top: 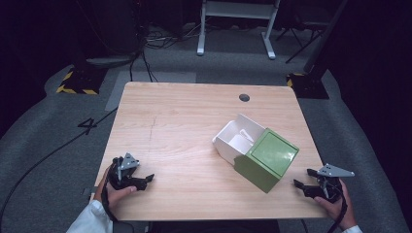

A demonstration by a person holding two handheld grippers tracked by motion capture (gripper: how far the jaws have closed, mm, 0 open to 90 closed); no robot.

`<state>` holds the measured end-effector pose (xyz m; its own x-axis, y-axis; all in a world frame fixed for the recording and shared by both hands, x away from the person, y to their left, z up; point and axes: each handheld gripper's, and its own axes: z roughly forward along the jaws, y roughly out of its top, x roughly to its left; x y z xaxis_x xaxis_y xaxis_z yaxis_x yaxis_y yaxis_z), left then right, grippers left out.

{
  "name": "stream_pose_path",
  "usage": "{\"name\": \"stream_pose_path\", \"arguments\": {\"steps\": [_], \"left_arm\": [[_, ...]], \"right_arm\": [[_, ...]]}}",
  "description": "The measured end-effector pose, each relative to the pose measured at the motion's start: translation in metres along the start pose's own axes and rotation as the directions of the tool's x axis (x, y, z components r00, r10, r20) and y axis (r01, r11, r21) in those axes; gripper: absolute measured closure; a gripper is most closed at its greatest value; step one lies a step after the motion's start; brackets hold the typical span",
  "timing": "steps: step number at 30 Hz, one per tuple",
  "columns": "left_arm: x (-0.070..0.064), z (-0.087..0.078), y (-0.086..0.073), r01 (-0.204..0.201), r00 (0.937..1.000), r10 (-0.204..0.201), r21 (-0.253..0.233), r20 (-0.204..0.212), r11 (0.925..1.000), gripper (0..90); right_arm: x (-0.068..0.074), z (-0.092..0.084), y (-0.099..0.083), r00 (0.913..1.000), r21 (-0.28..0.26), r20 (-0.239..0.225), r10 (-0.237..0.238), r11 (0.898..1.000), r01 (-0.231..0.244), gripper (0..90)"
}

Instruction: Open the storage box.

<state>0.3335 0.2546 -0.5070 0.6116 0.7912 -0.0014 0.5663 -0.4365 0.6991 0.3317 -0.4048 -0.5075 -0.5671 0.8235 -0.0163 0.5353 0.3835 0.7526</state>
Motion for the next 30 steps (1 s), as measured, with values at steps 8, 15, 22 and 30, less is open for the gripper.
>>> {"name": "stream_pose_path", "arguments": {"steps": [8, 15, 22, 30], "left_arm": [[0.0005, -0.0038, -0.0045, 0.038, 0.9989, -0.038, -0.002, -0.027, 0.9993, 17.7], [0.0001, -0.0039, -0.0046, 0.038, 0.9988, -0.038, -0.001, -0.031, 0.9993, 17.6], [0.0000, -0.0040, -0.0047, 0.039, 0.9987, -0.039, -0.001, -0.032, 0.9992, 17.7], [0.0001, -0.0039, -0.0046, 0.039, 0.9988, -0.039, -0.001, -0.030, 0.9992, 17.6]], "right_arm": [[0.0006, -0.0005, -0.0004, 1.0000, -0.002, 0.000, -0.007, 1.000, 0.007, 21.5], [-0.0001, -0.0003, -0.0004, 1.0000, -0.001, -0.005, -0.003, 1.000, 0.003, 21.6], [0.0003, -0.0004, -0.0003, 1.0000, 0.000, -0.001, -0.005, 1.000, 0.005, 21.2], [0.0001, -0.0003, -0.0003, 1.0000, 0.000, -0.002, -0.004, 1.000, 0.004, 21.4]]}}
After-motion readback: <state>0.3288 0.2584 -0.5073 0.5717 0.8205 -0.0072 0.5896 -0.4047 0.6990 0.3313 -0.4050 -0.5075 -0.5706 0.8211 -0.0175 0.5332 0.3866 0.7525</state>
